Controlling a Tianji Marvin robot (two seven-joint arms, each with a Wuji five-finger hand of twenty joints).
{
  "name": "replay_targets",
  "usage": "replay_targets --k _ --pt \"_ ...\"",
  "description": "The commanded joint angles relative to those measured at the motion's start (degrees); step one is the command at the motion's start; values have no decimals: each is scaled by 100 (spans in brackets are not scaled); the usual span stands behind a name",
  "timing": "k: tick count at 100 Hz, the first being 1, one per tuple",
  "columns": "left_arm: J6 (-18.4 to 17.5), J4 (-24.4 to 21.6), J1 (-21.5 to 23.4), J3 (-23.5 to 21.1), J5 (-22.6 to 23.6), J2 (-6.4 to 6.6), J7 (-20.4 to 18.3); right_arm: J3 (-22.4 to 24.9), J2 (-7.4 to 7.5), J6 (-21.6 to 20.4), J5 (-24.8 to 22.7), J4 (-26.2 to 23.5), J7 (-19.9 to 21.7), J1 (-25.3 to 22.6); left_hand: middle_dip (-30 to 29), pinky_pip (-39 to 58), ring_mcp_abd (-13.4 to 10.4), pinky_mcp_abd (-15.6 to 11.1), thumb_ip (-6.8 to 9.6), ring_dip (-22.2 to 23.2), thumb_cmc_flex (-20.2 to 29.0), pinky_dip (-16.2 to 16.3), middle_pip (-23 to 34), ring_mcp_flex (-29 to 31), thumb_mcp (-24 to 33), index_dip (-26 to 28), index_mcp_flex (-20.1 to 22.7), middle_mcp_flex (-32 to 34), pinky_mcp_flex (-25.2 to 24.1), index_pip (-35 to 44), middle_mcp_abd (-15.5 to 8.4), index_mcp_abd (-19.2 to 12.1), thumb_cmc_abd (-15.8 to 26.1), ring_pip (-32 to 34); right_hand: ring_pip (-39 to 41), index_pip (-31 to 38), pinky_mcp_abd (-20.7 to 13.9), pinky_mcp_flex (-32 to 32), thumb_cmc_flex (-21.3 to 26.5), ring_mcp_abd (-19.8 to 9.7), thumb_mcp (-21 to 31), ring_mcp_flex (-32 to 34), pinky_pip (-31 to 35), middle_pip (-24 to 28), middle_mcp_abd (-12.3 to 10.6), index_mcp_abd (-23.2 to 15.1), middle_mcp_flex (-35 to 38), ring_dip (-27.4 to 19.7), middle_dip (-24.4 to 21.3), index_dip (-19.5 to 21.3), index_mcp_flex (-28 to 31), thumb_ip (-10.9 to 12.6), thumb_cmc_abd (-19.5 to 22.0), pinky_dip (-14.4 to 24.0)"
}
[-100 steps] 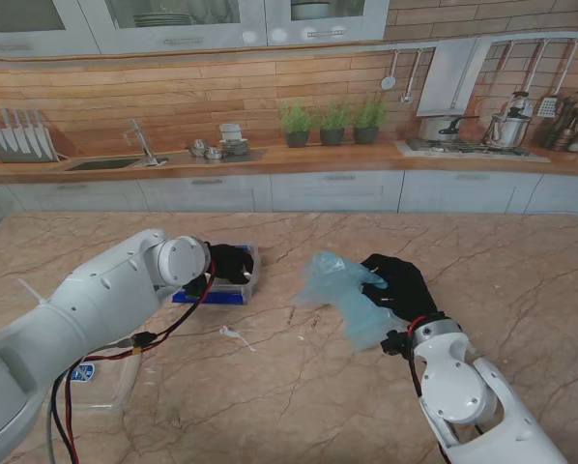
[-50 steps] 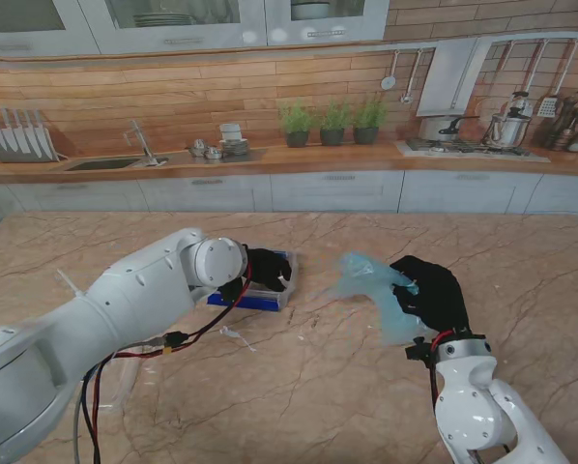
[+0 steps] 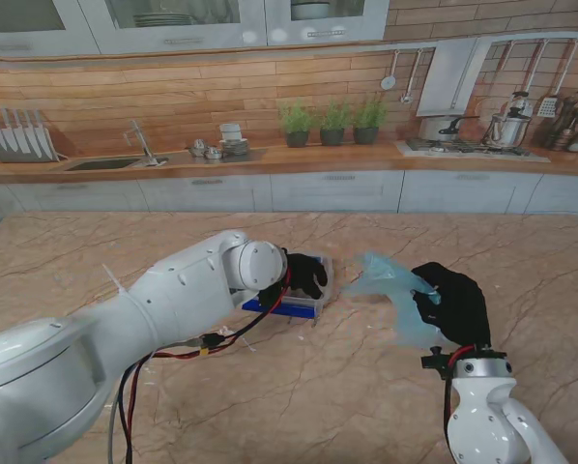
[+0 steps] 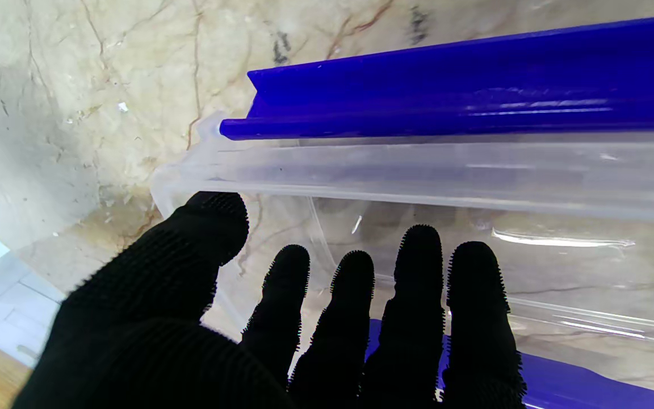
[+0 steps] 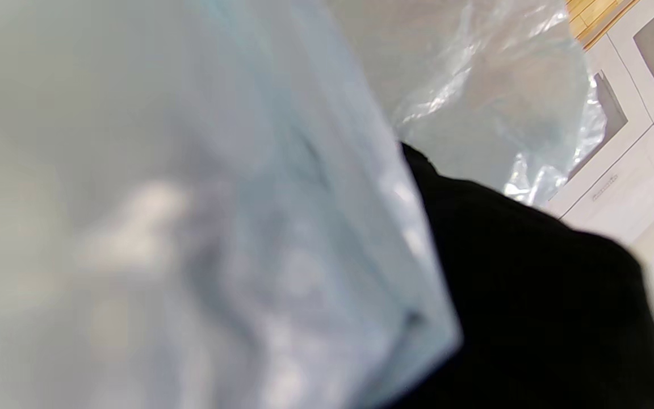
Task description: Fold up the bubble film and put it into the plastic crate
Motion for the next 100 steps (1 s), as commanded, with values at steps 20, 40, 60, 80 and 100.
replay_targets --k 20,40,60,80,100 --pt "227 428 -139 36 -122 -534 14 95 -61 -108 -100 -50 -311 -167 -23 339 227 225 122 84 8 143 58 99 -572 -233 -649 -265 -10 -319 96 -293 419 205 237 148 -80 -41 133 26 -70 121 357 117 102 -34 -23 92 -48 -50 -90 76 225 190" --pt "390 856 -172 -98 -132 -798 315 84 -63 -78 -88 -55 -308 -158 -39 255 258 243 147 48 46 103 51 -65 -721 -295 -772 -406 -158 -344 116 -308 503 135 241 154 -80 -41 140 28 -74 124 357 123 109 -30 -24 95 -49 -53 -92 82 227 189" --pt "754 934 -78 -225 -46 -893 788 62 -54 -23 -81 -31 -258 -111 -32 231 328 276 156 39 44 84 99 -114 -821 -346 -844 -394 -225 -323 221 -246 538 136 242 151 -80 -41 131 31 -81 123 358 130 109 -27 -24 96 -50 -62 -102 82 239 189" --pt "998 932 -72 -237 -31 -887 790 51 -51 -8 -65 -21 -229 -93 -76 40 313 182 157 -52 42 -23 54 -390 -1026 -530 -967 -606 -445 -422 216 -191 672 -5 249 167 -86 -44 130 27 -91 124 363 137 117 -35 -32 98 -51 -61 -101 87 264 191" --pt "935 816 -58 -240 0 -783 782 35 -49 14 -44 -15 -198 -76 -87 -60 240 139 167 -88 88 -87 52 -480 -1121 -556 -891 -607 -509 -363 200 -255 690 -82 253 172 -84 -46 127 30 -100 125 368 147 122 -41 -35 99 -49 -65 -103 92 276 195"
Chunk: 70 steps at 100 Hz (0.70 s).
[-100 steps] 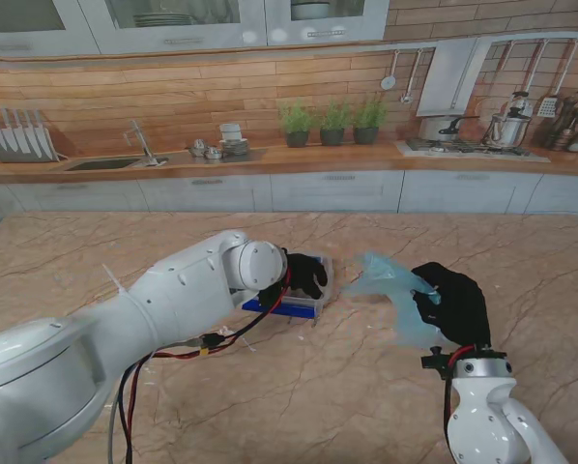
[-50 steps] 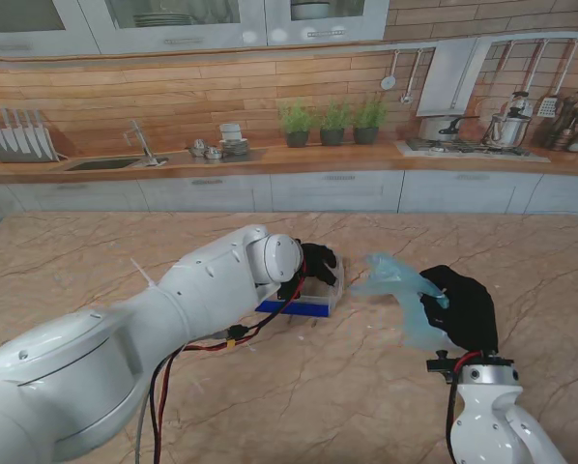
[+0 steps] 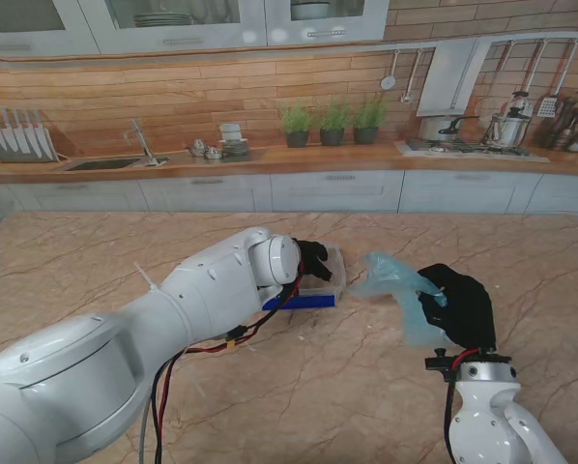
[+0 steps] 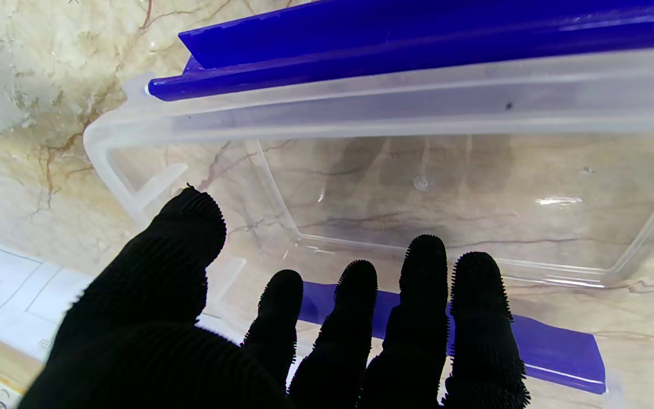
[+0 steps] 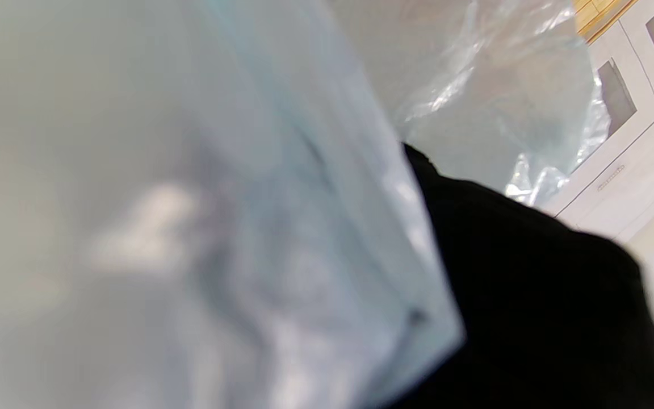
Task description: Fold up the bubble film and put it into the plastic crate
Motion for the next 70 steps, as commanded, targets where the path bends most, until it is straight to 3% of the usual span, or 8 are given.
replay_targets --k 1,22,32,70 --pt "-39 -105 23 -6 18 41 11 -23 -18 15 11 -16 2 1 -64 -60 53 12 167 -73 99 -72 12 -102 -126 -52 -72 -228 -71 -89 52 -108 168 -66 201 111 -118 -46 131 29 -40 125 337 125 120 -41 -35 99 -49 -60 -103 91 220 192" --pt "-32 -206 9 11 81 112 12 -27 -18 16 9 -12 0 6 -68 -164 7 -32 170 -101 117 -135 -6 -185 -203 -69 -89 -277 -148 -79 30 -104 208 -143 204 113 -122 -46 132 33 -44 121 346 133 118 -20 -33 98 -51 -66 -110 93 225 196" --pt "-62 -366 27 -12 76 217 -4 -30 -18 16 12 -11 4 9 -71 -191 -2 -51 170 -103 122 -153 -16 -211 -247 -69 -86 -324 -157 -63 12 -120 242 -161 208 115 -119 -50 133 34 -46 124 346 131 131 -23 -38 98 -53 -69 -107 93 227 196" --pt "-96 -1726 370 -333 50 945 23 -68 14 75 -37 -10 122 53 -86 -181 2 -25 156 -99 144 -142 -52 -192 -540 -37 125 -284 -147 -46 18 -69 356 -197 237 123 -163 -133 127 44 -57 96 347 138 109 -41 -52 115 -51 -68 -111 97 238 210"
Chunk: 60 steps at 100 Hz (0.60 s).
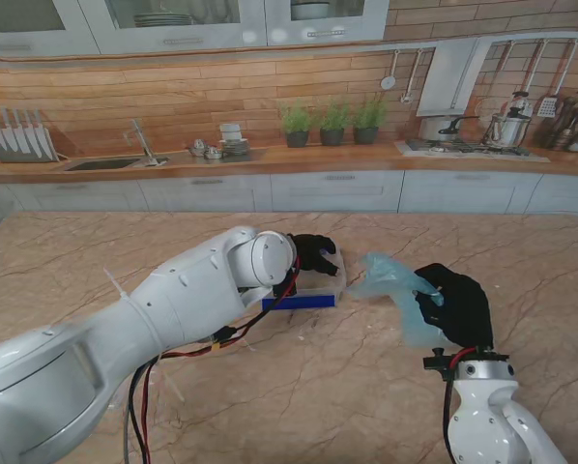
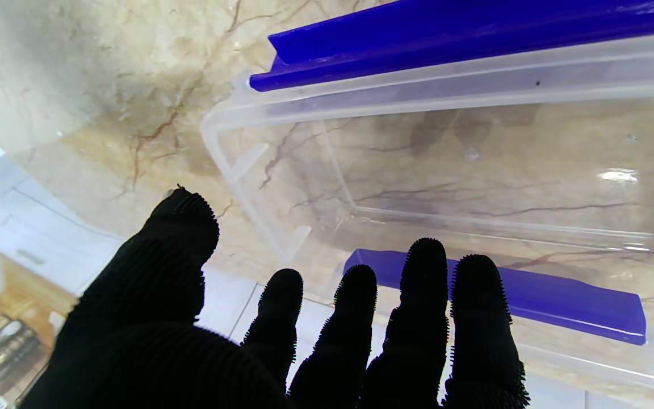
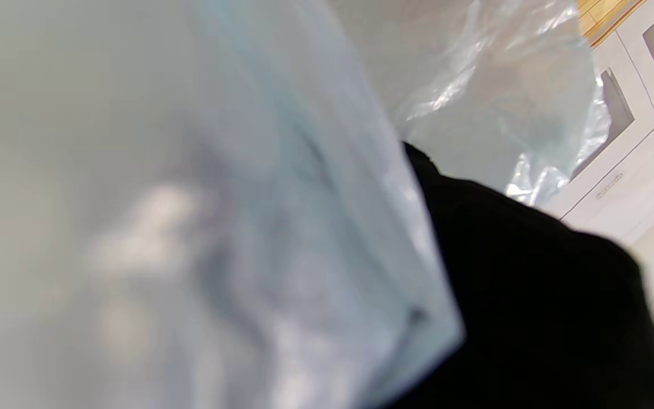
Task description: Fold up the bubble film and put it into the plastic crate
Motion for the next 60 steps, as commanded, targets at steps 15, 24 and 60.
replay_targets --k 15,24,60 --pt "-16 -688 350 -383 143 407 163 -53 12 27 -38 -22 92 40 -33 -67 1 -9 166 -5 179 -25 -54 -148 -306 -27 95 -135 -92 -106 18 -29 249 -94 262 121 -190 -106 131 38 -11 62 350 142 103 -51 -52 138 -47 -30 -114 96 241 178" --pt "-76 -1027 633 -694 399 604 468 -76 28 38 -35 -14 178 85 -26 -96 -40 -15 173 -9 191 -35 -44 -185 -330 -21 106 -148 -105 -116 27 -7 240 -112 274 124 -199 -118 128 35 -16 56 351 143 106 -55 -55 147 -45 -27 -114 96 248 183" --pt "-464 -2423 2175 -2537 1203 1316 1070 -460 45 289 239 385 504 748 25 -40 -37 60 154 -38 414 2 20 -187 -1064 102 431 163 -62 -25 36 -93 709 -143 329 132 -192 -240 98 45 -8 -39 301 159 102 -90 -96 195 -37 0 -135 118 293 189"
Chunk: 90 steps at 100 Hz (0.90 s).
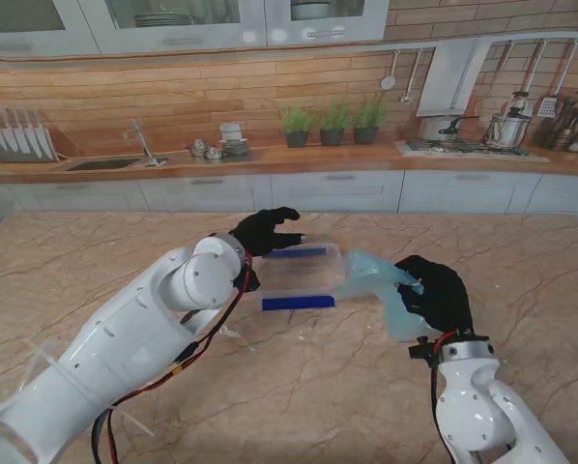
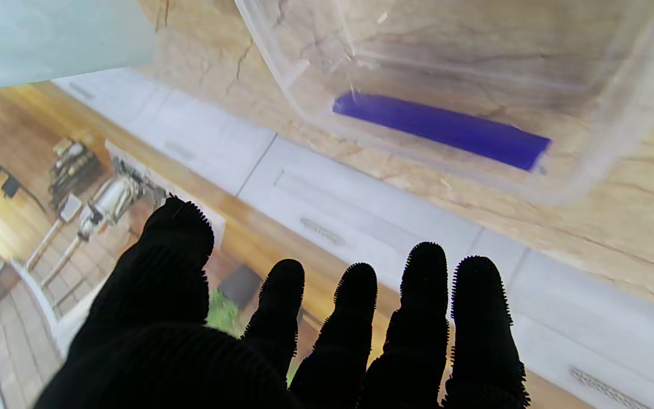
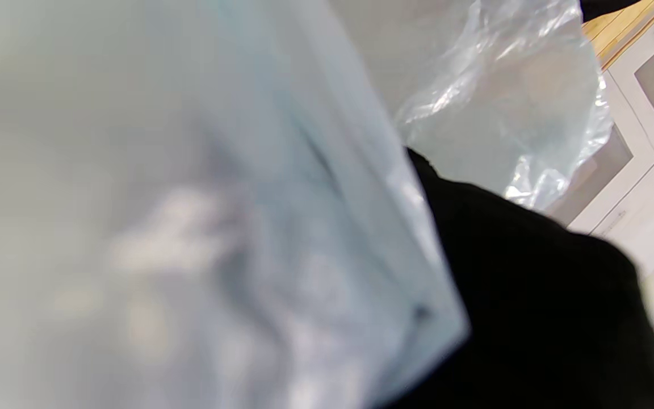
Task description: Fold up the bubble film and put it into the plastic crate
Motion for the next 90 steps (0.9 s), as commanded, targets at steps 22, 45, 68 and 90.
replay_targets --k 22,45,68,90 --pt "-528 -779 1282 -1170 488 391 425 -344 1 204 490 186 681 691 12 124 8 140 143 -10 150 18 3 74 -360 76 220 271 65 -31 64 -91 269 -25 294 128 -149 -143 95 32 10 -38 190 187 114 -96 -91 129 -39 -1 -134 121 166 167" --pt "-958 -1174 2107 -1815 465 432 690 -722 130 352 706 289 1581 1463 -9 127 74 195 131 -24 172 4 -44 128 -463 52 363 412 83 -105 112 -58 276 -56 293 151 -143 -175 4 40 -62 -68 167 206 118 -92 -149 121 -43 0 -214 119 238 157" --pt "-1209 -1353 2495 -2027 400 415 898 -1406 165 416 961 1052 2178 2627 -17 125 107 220 126 -24 176 -9 -102 162 -563 42 445 490 103 -180 139 -61 323 -69 332 240 -141 -194 -14 15 -114 -26 141 268 96 -117 -120 124 -61 -24 -220 105 242 148" --pt "-1466 -1373 2653 -2023 239 304 1361 -2145 95 -32 911 2100 2184 3628 -5 128 100 266 128 -18 218 -13 -103 199 -614 63 514 555 116 -181 176 -45 314 -59 354 393 -169 -246 -91 -62 -149 25 19 348 11 -233 -96 107 -113 -77 -255 57 317 91"
